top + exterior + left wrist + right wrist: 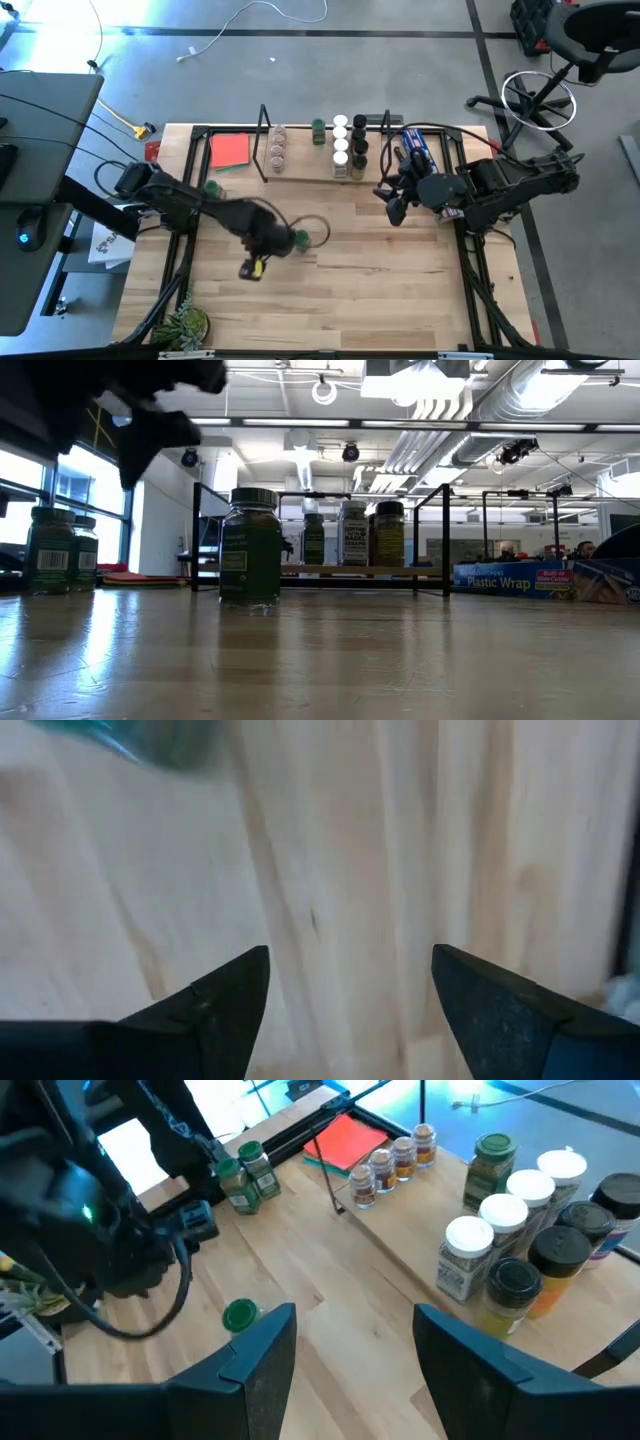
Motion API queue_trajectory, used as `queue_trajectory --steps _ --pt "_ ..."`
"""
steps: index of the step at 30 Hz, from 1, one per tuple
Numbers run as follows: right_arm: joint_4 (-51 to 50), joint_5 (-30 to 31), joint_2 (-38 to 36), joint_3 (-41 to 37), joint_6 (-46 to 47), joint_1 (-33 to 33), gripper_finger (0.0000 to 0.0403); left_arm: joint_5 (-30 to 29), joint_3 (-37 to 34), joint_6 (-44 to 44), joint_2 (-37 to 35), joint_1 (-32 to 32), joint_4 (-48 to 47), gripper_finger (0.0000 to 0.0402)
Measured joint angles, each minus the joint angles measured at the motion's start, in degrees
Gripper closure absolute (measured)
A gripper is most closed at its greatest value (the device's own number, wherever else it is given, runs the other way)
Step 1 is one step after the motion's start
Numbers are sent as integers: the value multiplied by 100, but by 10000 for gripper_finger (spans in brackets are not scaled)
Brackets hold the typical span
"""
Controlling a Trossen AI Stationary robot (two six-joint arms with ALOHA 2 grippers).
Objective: Shelf spices
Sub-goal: Put the bottom left green seasoning bottle on the shelf aligned with the other green seasoning bottle
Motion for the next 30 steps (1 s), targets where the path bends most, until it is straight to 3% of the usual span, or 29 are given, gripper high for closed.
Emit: queue_trajectory --steps 7,12,17,30 --pt "0 -233 2 0 42 0 206 -553 -1146 -366 -467 -384 633 128" --pt "-4 -281 0 0 44 0 206 -826 -1728 -1048 -1057 -441 2144 128" --pt "-31 -355 1 0 42 1 206 -1057 -1914 -806 -1207 -445 3135 128" --pt "-42 -394 0 0 42 0 206 -1283 -1917 -50 -1149 -191 2944 113"
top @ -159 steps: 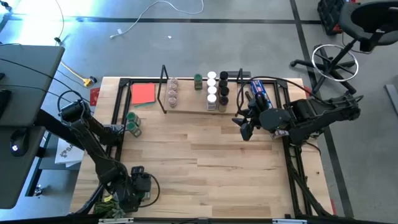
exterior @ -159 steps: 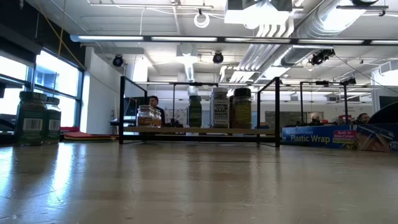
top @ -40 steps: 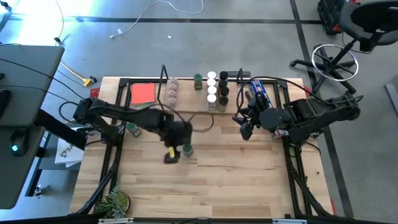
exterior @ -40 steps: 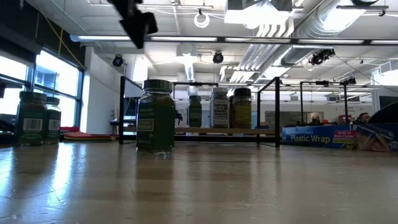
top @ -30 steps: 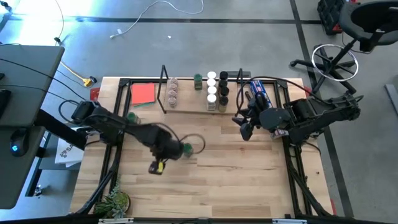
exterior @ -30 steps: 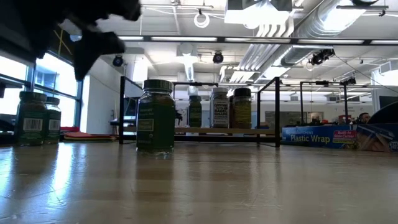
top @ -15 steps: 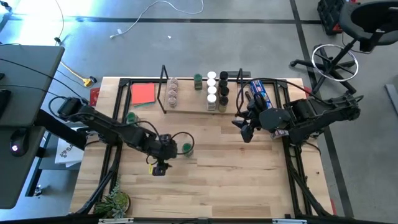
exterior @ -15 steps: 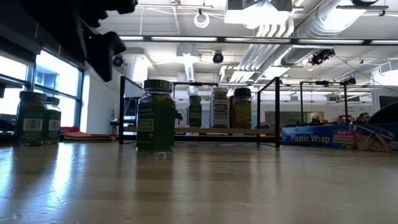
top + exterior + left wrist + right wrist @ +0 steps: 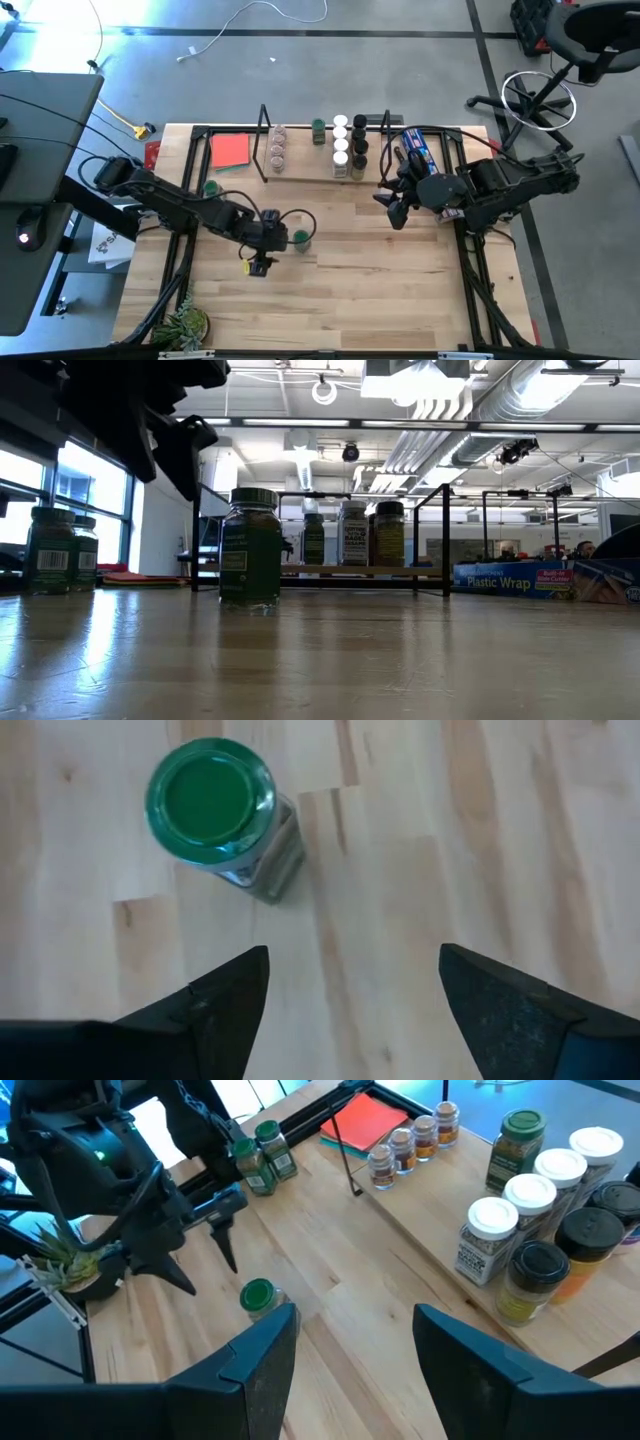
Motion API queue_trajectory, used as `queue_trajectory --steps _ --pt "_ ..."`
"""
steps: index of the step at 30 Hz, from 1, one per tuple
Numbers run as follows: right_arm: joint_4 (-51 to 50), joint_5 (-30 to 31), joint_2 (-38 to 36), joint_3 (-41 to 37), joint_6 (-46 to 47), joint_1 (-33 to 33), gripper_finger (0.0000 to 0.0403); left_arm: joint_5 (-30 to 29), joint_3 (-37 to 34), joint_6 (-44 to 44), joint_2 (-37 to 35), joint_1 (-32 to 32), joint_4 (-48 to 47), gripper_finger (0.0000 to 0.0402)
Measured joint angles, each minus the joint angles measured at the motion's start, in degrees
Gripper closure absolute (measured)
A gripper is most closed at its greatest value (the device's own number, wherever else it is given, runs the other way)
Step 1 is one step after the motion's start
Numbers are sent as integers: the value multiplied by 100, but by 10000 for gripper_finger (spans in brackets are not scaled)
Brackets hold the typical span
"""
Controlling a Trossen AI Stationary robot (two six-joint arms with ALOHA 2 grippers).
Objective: Shelf spices
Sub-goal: Put the bottom left green seasoning bottle on the shelf aligned with the other green seasoning bottle
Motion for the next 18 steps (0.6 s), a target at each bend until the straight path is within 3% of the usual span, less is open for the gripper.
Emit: queue_trajectory --steps 8,18 --pt "1 5 0 0 64 0 206 -635 -2 559 236 199 149 105" --pt "0 7 0 0 215 0 206 -291 -2 1141 643 710 835 105"
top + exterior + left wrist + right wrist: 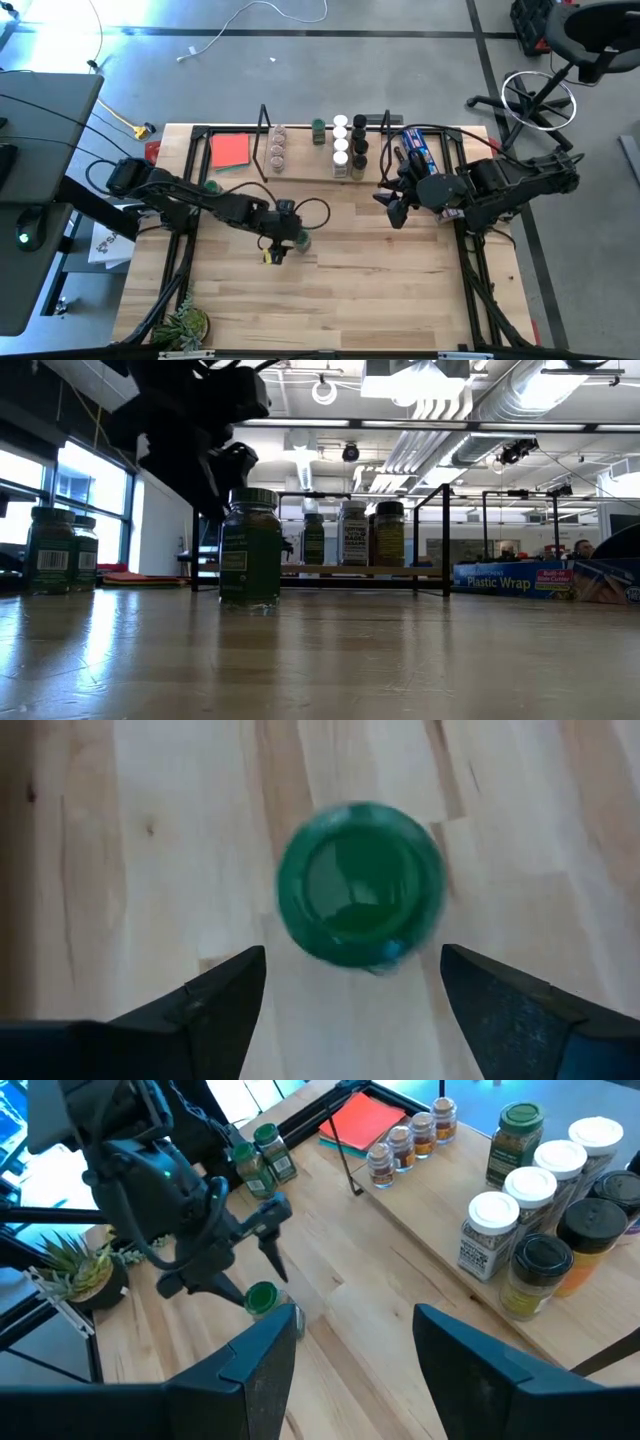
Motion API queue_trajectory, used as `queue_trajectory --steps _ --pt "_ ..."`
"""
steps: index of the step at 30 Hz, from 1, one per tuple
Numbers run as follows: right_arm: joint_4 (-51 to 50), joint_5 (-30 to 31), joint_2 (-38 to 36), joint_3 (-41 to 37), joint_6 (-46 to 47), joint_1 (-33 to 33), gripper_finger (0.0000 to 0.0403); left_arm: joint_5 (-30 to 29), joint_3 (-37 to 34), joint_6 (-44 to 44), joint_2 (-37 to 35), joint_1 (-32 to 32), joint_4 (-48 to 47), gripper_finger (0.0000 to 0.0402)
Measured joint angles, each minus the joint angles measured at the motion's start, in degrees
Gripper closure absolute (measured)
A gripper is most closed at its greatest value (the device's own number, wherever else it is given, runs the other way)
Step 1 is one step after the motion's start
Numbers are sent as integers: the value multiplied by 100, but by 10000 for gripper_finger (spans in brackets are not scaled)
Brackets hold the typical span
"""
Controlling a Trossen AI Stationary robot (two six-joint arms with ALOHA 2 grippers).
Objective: Shelf spices
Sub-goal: Put the bottom left green seasoning bottle on the shelf aligned with the other green seasoning bottle
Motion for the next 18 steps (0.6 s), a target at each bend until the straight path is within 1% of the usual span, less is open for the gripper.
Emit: queue_trajectory --steps 2,6,9,14,18 --pt "2 2 0 0 0 0 206 79 0 232 35 67 140 105" --pt "15 10 1 0 1 -1 206 448 0 1073 114 106 580 105" --pt "52 39 0 0 1 -2 206 468 0 1496 203 97 851 105" --pt "25 40 2 0 132 -2 206 622 0 1504 379 113 834 107" --pt "-4 56 0 0 132 -2 206 624 0 1419 457 71 870 123"
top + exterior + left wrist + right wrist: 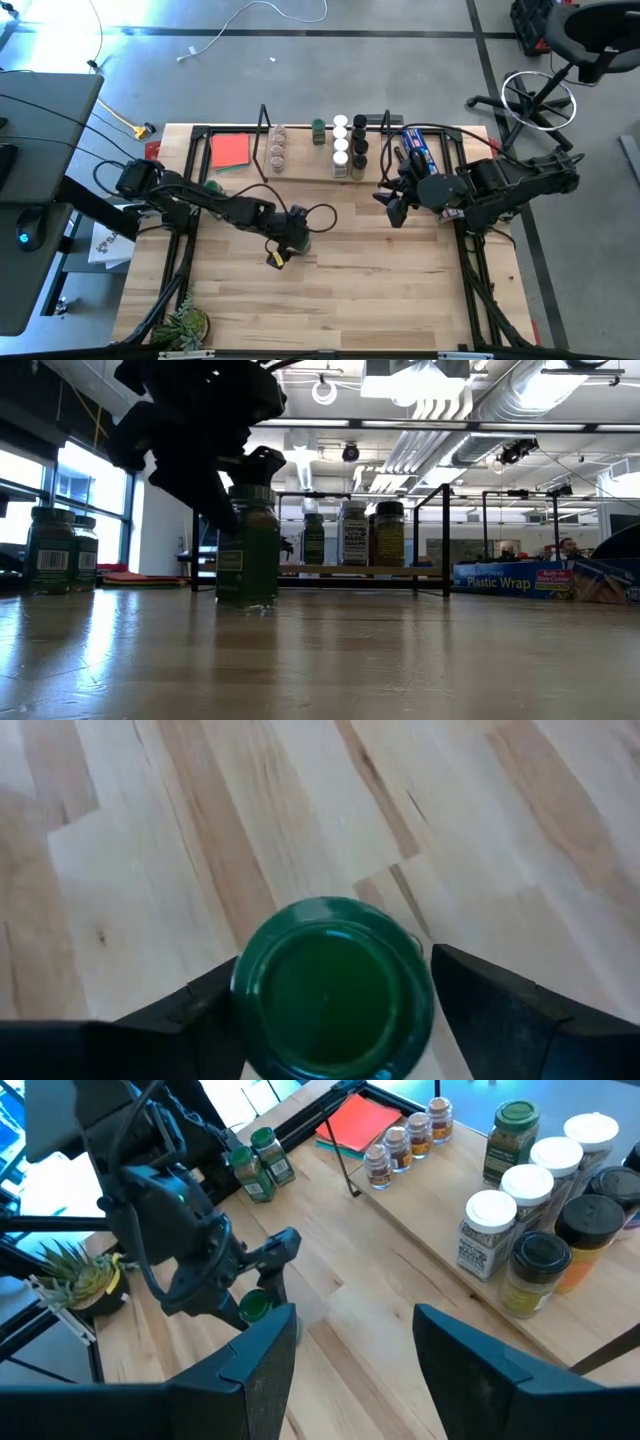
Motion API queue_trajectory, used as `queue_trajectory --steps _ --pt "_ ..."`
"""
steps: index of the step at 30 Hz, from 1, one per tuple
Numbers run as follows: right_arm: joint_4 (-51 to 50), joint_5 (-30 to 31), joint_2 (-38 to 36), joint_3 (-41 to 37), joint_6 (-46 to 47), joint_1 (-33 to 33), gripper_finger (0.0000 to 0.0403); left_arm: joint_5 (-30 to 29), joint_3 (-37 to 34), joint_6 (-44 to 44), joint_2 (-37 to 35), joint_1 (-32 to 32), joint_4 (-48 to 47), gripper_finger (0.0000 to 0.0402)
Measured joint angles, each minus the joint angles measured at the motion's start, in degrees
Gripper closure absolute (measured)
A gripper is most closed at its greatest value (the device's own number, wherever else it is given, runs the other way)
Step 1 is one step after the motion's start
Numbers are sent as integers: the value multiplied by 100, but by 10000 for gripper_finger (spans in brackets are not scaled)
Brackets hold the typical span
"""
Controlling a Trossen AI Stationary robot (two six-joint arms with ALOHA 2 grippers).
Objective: Shelf spices
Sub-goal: Put the bottom left green seasoning bottle on the shelf aligned with the other green seasoning bottle
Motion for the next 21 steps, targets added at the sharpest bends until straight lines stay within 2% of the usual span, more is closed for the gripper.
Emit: queue_trajectory --steps 3,7,11,14,18,21 --pt "0 34 0 0 0 0 206 41 52 -399 4 -13 -46 153" --pt "2 105 0 0 -2 0 206 145 401 -1148 -7 4 -464 213" --pt "-1 220 0 0 -32 0 206 121 1188 -1712 -9 173 -1492 214" --pt "-37 316 0 0 -93 -2 206 -41 1871 -1770 -13 469 -2191 214" --pt "-42 459 0 0 -255 -2 206 -338 2566 -1535 -20 1184 -2601 214" --pt "-47 460 0 0 -408 -47 206 -290 2818 -1250 -14 1881 -2605 214"
